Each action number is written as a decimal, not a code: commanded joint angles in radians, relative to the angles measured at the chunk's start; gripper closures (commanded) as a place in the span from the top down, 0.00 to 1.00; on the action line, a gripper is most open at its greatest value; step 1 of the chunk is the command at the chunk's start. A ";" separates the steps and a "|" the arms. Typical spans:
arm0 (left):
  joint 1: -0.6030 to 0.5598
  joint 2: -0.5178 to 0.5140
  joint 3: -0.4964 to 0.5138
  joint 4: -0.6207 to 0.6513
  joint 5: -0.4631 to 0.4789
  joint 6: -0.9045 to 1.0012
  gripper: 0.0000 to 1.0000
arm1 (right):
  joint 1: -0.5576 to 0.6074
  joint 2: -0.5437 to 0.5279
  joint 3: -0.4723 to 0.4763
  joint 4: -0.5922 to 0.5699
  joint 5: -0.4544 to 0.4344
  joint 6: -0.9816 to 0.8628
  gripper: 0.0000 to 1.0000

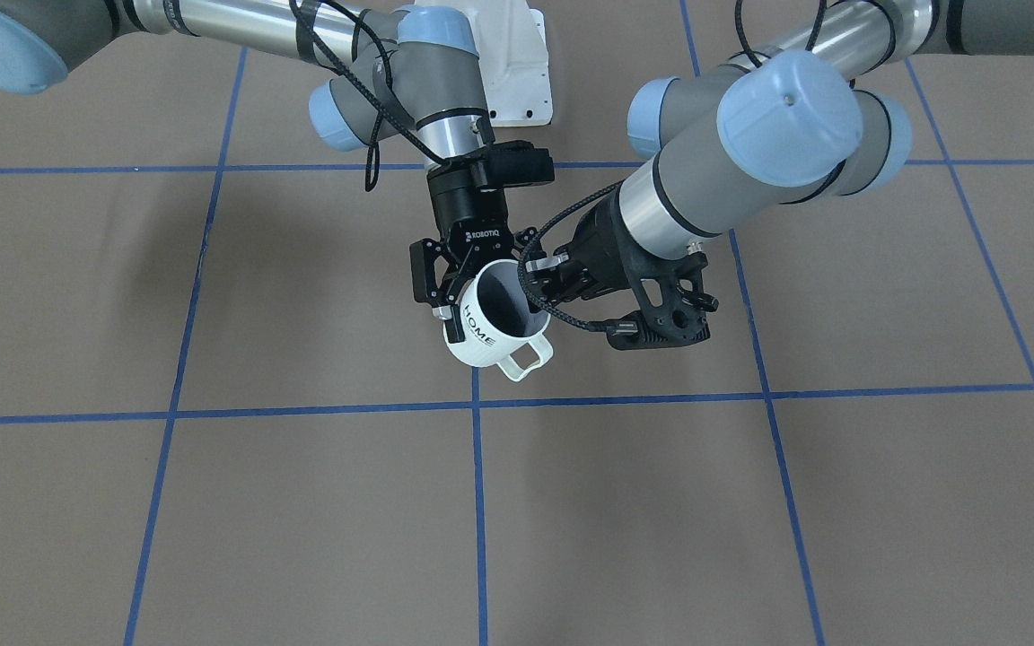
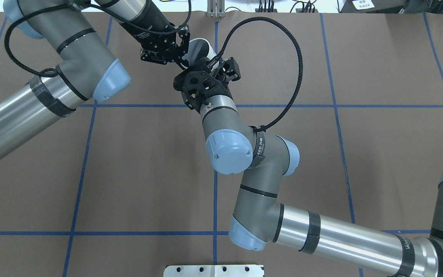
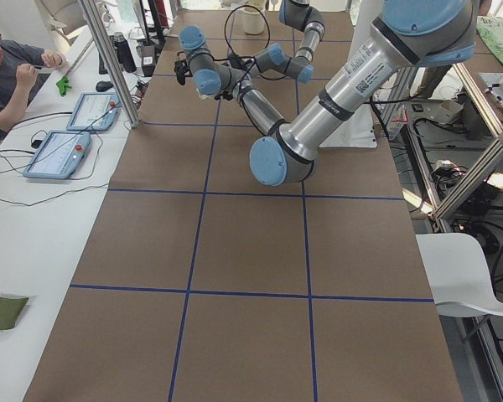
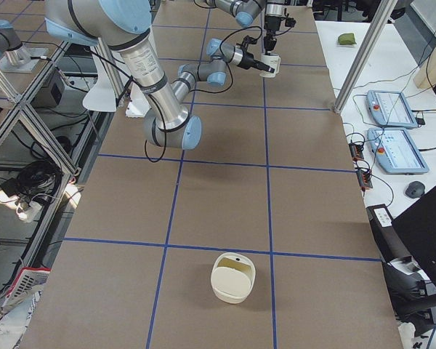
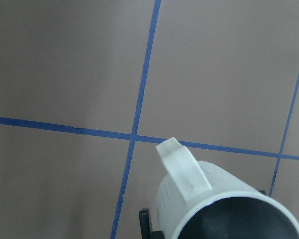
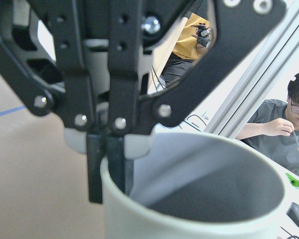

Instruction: Left arm hands cup to right arm to dump lemon

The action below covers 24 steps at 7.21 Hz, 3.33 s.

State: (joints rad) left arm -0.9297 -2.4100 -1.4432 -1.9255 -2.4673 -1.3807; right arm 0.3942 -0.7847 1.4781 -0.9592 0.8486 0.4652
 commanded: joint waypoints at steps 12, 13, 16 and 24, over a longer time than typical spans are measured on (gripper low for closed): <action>-0.311 0.329 -0.038 0.401 0.110 0.769 0.00 | 0.265 -0.037 0.068 -0.137 0.563 0.240 1.00; -0.313 0.357 -0.078 0.507 0.116 0.884 0.00 | 0.341 -0.082 0.167 -0.279 0.728 0.240 1.00; -0.299 0.637 -0.274 0.500 0.225 0.917 0.00 | 0.565 -0.152 0.261 -0.539 1.123 0.219 1.00; -0.087 0.897 -0.348 0.099 0.234 0.580 0.99 | 0.813 -0.485 0.455 -0.793 1.366 -0.168 1.00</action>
State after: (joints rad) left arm -1.0214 -1.5243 -1.7880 -1.8229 -2.2369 -0.8031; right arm 1.2056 -1.2237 1.9180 -1.7513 2.2111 0.3008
